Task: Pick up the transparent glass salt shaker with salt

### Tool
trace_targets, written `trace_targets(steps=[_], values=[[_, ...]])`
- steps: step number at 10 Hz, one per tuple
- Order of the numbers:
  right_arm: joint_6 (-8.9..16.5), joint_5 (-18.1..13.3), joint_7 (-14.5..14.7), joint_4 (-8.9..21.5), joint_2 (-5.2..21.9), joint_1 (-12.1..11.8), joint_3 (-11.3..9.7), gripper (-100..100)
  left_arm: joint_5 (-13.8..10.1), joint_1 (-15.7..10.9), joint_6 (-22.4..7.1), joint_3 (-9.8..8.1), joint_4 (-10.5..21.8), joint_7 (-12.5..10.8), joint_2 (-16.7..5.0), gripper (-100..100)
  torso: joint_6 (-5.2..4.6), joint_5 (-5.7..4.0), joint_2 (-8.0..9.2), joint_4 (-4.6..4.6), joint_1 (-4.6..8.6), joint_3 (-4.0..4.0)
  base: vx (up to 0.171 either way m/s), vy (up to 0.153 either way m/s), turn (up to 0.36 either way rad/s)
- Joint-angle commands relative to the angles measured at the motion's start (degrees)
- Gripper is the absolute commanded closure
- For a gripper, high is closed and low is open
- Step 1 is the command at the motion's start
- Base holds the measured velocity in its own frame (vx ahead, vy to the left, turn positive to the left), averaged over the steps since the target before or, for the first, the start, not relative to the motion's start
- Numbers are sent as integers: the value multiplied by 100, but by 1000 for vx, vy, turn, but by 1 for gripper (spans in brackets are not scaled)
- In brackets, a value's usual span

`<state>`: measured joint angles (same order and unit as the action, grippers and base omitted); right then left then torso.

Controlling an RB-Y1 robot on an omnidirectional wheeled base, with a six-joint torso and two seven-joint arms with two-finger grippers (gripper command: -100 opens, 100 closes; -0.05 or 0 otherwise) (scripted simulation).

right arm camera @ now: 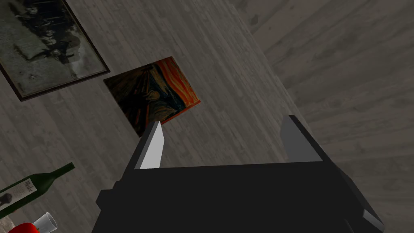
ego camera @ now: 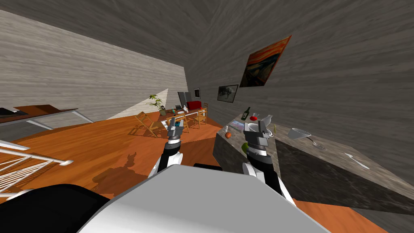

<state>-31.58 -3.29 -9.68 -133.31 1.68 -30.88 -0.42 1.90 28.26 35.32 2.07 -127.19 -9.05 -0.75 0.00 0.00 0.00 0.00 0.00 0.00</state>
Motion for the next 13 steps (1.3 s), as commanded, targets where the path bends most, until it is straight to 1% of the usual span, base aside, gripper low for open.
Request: trace_targets(steps=[1, 3, 5, 7, 8, 9, 10, 11, 12, 13], values=[[97, 47, -55, -9, 178, -20, 28, -100, 0, 0, 0, 0, 0, 0, 0, 0, 0, 0, 0, 0, 0, 0, 14, 45, -31], [330, 159, -185, -23, 473, -60, 96, -100, 0, 1, 0, 1, 0, 0, 1, 0, -1, 7, -9, 2, -36, 5, 34, 139, -86], [685, 330, -384, -33, 818, -105, 206, -100, 0, 1, 0, 1, 0, 0, 2, 0, -1, 15, -17, 4, -68, 9, 57, 188, -138], [1038, 555, -642, -33, 1186, -147, 354, -100, 0, 1, 0, 2, 0, 0, 2, 0, -1, 18, -36, 8, -83, 21, 118, 240, -164], [1147, 555, -642, -33, 1193, -147, 354, -100, 0, 2, 1, 2, 0, 0, 2, 0, -1, 21, -48, 11, -94, 28, 74, 180, -52], [1322, 686, -792, -28, 1386, -165, 441, -100, 0, 1, 0, 2, -1, 0, 2, 0, 2, 18, -38, 9, -72, 23, 64, 171, -101], [1414, 686, -792, -28, 1386, -165, 441, -100, 0, 1, 0, 1, 0, 0, 1, 0, 0, 15, -34, 8, -66, 20, 48, 119, -72], [1589, 827, -952, -17, 1581, -181, 534, -100, 0, 0, 0, 1, -1, 0, 1, 0, 1, 12, -28, 7, -46, 17, 70, 118, -100], [1703, 827, -952, -17, 1581, -181, 534, -100, 0, 1, 0, 1, 0, 0, 1, 0, 0, 10, -32, 7, -43, 19, 52, 103, -97], [1890, 979, -1124, -1, 1776, -194, 632, -100, 0, 1, 0, 1, 0, 0, 1, 0, 1, 9, -28, 7, -37, 17, 45, 147, -152]])
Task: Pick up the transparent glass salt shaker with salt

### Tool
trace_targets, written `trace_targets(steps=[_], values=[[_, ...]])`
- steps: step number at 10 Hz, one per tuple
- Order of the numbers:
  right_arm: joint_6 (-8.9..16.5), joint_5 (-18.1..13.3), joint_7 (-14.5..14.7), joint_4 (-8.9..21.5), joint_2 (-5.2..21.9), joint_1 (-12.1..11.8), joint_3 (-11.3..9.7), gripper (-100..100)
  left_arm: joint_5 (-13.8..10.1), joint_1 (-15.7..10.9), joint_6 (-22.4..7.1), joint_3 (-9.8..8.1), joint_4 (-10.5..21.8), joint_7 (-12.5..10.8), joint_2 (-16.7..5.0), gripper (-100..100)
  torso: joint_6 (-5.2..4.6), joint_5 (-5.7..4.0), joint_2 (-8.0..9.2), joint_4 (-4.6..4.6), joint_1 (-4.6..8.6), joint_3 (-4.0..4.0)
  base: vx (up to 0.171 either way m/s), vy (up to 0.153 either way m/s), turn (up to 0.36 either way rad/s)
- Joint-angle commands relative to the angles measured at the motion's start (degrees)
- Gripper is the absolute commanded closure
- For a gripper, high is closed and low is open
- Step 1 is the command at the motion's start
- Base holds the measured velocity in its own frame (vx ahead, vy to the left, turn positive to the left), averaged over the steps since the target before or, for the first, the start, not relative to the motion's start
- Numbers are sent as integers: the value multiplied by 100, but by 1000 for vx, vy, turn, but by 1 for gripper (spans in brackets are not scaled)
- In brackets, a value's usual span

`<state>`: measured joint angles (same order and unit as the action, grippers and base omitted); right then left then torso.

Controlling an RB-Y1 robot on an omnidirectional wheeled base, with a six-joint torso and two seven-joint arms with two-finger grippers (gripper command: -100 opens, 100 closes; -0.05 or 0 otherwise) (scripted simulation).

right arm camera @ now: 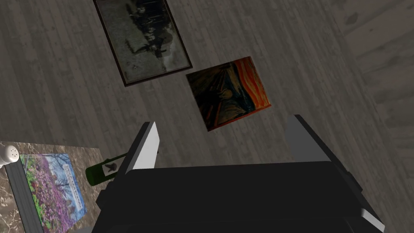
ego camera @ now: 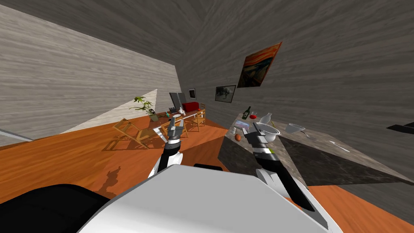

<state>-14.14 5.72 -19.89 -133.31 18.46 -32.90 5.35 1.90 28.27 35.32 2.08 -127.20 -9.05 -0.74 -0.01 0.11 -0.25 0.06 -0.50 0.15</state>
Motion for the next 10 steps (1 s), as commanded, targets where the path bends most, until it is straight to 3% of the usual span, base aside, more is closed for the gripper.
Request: trace_targets(steps=[1, 4, 7, 8, 10], values=[[267, 79, -102, -1, 98, 7, 55, -100, 0, 0, 0, 0, 0, 0, 0, 0, 0, 0, 0, 0, 0, 0, 55, 139, -77], [770, 409, -472, 48, 488, -8, 266, -100, 0, 0, 0, 0, 0, 0, 0, 0, 3, 1, -8, 2, 0, 5, 76, 157, -133], [1285, 587, -668, 81, 679, -8, 377, -100, 0, 0, 0, 0, 0, 0, 0, 0, 2, 1, -19, 4, -1, 11, 75, 137, -109], [1455, 773, -871, 120, 868, -2, 493, -100, 0, 0, 0, 0, 0, 0, 0, 0, 3, 0, -15, 4, 9, 9, 90, 164, -168], [1662, 773, -871, 120, 868, -2, 493, -100, 0, 0, 0, 0, 0, 0, 0, 0, 3, 1, -17, 4, 7, 11, 53, 87, -50]])
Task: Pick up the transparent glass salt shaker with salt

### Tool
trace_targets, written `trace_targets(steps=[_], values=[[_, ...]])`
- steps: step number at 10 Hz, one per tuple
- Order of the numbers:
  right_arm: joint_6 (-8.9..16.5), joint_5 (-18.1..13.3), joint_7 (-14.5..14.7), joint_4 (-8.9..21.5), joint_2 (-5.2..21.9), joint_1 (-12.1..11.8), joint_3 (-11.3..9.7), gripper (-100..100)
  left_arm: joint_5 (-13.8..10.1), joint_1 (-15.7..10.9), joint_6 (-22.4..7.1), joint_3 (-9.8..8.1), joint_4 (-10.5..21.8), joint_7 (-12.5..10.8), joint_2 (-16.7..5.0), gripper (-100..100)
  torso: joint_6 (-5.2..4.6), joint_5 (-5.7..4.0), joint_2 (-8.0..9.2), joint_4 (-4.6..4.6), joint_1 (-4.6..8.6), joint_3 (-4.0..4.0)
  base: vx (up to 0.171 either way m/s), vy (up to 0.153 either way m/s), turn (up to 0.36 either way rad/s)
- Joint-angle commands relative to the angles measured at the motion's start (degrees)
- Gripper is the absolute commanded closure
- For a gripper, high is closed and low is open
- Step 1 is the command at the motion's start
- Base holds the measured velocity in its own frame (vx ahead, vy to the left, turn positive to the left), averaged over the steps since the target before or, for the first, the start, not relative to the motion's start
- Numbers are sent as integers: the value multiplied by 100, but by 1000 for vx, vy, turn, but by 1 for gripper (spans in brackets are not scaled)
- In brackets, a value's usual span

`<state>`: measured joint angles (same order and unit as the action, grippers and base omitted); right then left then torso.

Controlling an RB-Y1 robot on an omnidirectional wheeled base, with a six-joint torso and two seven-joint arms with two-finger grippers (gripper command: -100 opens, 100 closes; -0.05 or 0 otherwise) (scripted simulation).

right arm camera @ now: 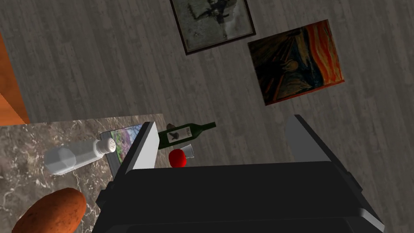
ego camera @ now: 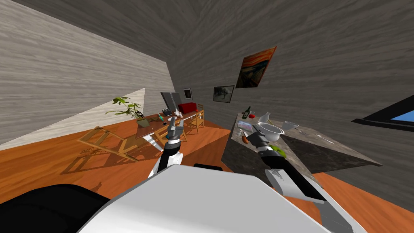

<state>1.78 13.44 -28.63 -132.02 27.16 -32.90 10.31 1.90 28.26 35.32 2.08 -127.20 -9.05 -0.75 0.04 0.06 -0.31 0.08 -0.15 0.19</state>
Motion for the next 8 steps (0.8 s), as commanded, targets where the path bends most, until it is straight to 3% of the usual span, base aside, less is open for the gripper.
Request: trace_targets(steps=[1, 4, 5, 6, 8], values=[[286, 193, -205, 36, 181, 12, 117, -100, 0, 0, 0, 0, 0, 0, 0, 0, 0, 0, 0, 0, 0, 0, 53, 87, -162], [730, 391, -417, 87, 359, 34, 240, -100, 0, 2, 0, 0, 0, 0, 1, 0, -3, 6, -21, 4, -38, 11, 91, 145, -129], [839, 391, -417, 87, 359, 34, 240, -100, 0, 1, 0, 1, 0, 0, 1, 0, 0, 7, -18, 4, -31, 11, 26, 53, 6], [1036, 595, -633, 145, 530, 63, 365, -100, 0, 0, 0, 0, 0, 0, 0, 0, 0, 1, -3, 1, -2, 2, 72, 108, -176], [1236, 595, -633, 145, 530, 63, 365, -100, 0, 0, 0, 0, 0, 0, 0, 0, 0, 4, -11, 2, -18, 6, 48, 85, -56]])
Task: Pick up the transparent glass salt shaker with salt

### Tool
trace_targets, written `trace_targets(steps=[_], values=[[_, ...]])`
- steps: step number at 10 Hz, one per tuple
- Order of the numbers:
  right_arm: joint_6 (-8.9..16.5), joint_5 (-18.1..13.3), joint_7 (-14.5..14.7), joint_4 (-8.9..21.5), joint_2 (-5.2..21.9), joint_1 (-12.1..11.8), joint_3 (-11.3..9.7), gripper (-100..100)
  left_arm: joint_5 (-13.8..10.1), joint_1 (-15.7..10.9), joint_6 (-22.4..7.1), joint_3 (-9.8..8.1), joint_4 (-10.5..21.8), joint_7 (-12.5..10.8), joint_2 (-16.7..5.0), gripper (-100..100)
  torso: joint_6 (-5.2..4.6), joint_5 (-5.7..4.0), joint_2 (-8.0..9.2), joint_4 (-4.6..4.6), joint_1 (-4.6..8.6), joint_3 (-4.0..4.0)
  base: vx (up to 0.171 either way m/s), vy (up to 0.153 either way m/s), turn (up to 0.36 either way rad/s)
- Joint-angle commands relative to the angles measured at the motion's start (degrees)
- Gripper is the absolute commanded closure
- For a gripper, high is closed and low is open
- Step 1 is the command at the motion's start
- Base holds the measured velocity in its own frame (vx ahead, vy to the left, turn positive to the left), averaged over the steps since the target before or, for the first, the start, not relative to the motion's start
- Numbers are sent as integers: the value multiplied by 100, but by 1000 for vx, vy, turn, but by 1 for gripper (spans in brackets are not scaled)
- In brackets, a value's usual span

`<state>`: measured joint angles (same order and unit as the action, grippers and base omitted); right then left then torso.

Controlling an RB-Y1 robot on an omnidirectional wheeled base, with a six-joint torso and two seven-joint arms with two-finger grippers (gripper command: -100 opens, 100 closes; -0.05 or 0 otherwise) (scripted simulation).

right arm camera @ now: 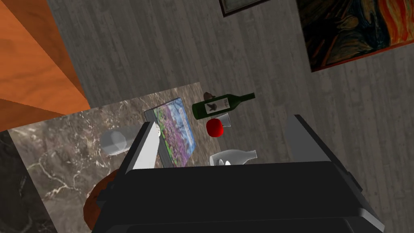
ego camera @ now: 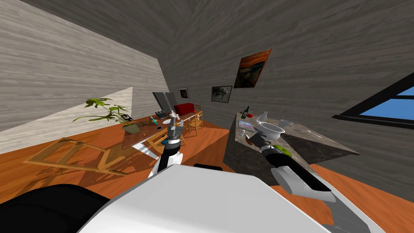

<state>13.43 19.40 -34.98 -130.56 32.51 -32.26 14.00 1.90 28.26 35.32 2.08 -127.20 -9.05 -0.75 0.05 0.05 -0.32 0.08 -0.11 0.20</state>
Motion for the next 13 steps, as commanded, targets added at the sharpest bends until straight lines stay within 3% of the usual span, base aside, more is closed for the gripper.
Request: trace_targets(steps=[1, 2, 3, 5, 6, 8, 9, 11, 12, 13], values=[[286, 207, -217, 65, 158, 35, 122, -100, 0, 0, 0, 0, 0, 0, 0, 0, 0, 0, 0, 0, 0, 0, 68, 75, -185], [432, 207, -217, 65, 158, 35, 122, -100, 0, 1, 0, 0, 0, 0, 0, 0, -5, 0, -8, 1, -5, 3, 77, 103, -117], [609, 418, -437, 139, 312, 77, 248, -100, 0, 1, 0, 0, 0, 0, 0, 0, -1, 2, -12, 2, -13, 6, 98, 140, -215], [882, 418, -437, 139, 312, 77, 248, -100, 0, 1, 0, 1, 0, 0, 1, 0, 1, 6, -20, 4, -32, 11, 71, 111, -25], [1087, 632, -658, 220, 457, 125, 373, -100, 0, 0, 0, 0, 0, 0, 0, 0, 1, 2, -12, 3, -8, 7, 95, 88, -132], [1293, 632, -658, 220, 457, 125, 373, -100, 0, 1, 0, 0, 0, 0, 0, 0, -1, 1, -21, 5, -8, 12, 64, 68, -83], [1517, 847, -878, 308, 594, 179, 496, -100, 0, 0, 0, 0, 0, 0, 0, 0, 1, -2, -8, 2, 7, 5, 74, 76, -134], [1704, 847, -878, 308, 594, 179, 496, -100, 0, 1, 0, 0, 0, 0, 0, 0, -1, 1, -13, 3, -7, 8, 55, 78, -77], [1924, 1061, -1097, 404, 722, 239, 618, -100, 0, 0, 0, 0, 0, 0, 0, 0, 1, -1, -7, 2, 3, 4, 104, 91, -192], [2084, 1061, -1097, 404, 722, 239, 618, -100, 0, 2, 0, 0, 0, 0, 0, 0, -4, 0, -22, 4, -6, 12, 104, 104, -111]])
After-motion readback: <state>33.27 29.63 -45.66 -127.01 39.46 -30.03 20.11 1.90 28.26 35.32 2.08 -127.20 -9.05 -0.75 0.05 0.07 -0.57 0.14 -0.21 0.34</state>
